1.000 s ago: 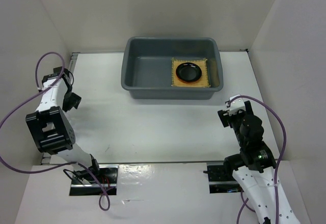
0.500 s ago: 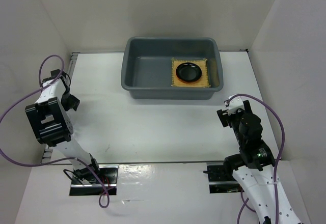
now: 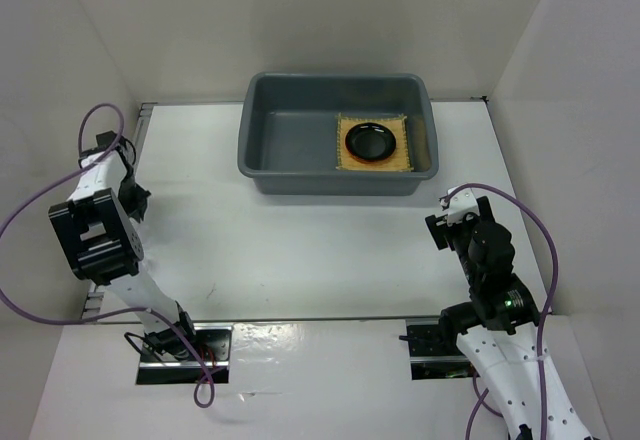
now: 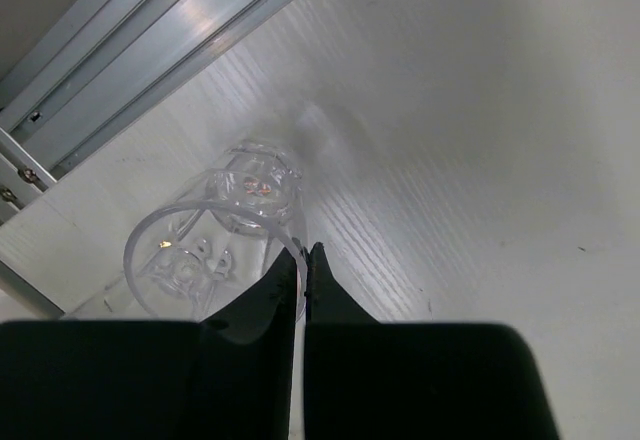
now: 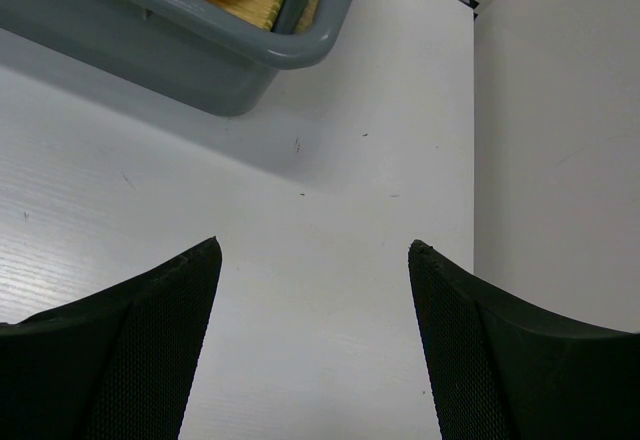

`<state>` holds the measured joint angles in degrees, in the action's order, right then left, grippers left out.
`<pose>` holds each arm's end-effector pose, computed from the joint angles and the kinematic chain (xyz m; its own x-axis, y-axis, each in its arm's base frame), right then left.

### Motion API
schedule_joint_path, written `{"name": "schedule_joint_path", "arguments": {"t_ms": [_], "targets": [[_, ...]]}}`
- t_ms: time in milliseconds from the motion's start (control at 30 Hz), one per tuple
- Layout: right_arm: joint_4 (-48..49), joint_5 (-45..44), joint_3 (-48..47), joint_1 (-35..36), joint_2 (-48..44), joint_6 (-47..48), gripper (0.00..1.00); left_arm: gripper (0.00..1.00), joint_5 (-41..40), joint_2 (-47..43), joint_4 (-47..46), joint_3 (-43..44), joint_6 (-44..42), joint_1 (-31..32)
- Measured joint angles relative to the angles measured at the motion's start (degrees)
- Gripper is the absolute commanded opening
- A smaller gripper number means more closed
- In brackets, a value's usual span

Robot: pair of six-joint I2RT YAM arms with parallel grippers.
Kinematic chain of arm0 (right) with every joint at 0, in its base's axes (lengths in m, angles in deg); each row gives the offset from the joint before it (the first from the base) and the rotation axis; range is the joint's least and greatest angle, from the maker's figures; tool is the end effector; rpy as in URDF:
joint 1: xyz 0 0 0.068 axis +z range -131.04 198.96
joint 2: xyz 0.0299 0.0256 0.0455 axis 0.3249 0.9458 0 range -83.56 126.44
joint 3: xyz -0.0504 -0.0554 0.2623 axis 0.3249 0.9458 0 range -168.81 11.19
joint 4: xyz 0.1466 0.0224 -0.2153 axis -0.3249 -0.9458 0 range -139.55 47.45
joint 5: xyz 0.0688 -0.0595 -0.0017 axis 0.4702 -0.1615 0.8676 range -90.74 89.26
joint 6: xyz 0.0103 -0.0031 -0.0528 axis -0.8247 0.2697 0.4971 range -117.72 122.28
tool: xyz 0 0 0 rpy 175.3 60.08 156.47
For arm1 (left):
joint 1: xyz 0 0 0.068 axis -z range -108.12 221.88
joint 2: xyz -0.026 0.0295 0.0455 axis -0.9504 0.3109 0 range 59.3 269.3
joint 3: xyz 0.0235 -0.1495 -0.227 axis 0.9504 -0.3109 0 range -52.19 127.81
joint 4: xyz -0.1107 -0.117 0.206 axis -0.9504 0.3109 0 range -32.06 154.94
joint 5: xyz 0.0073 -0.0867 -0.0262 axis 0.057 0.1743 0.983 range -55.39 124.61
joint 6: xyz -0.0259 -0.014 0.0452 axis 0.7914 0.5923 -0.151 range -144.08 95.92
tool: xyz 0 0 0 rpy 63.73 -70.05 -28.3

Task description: Place the mixed dishes into the plastic bin

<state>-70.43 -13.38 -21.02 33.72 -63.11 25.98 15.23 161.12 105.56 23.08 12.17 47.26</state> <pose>0.1032 0.0192 0.2842 -0.2275 -0.4656 -0.8553 -0.1493 0.8846 -0.4418 0.3126 0.1564 0.2126 -0.4242 -0.8081 -0.4088 -0.9005 0.4241 0.0962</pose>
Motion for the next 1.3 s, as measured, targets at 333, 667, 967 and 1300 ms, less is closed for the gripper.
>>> {"name": "schedule_joint_path", "arguments": {"t_ms": [333,667,967,1300], "targets": [[0.0,0.2,0.0,0.0,0.0,0.0,0.80,0.00,22.1,-14.2,-8.9,18.3,6.3,1.0],[0.0,0.2,0.0,0.0,0.0,0.0,0.80,0.00,26.8,1.0,-10.1,52.5,-4.4,29.2],[0.0,0.0,0.0,0.0,0.0,0.0,0.80,0.00,15.6,24.1,10.9,59.5,-12.9,46.7],[0.0,0.0,0.0,0.0,0.0,0.0,0.80,0.00,13.5,30.8,14.6,59.3,-14.0,48.9]]}}
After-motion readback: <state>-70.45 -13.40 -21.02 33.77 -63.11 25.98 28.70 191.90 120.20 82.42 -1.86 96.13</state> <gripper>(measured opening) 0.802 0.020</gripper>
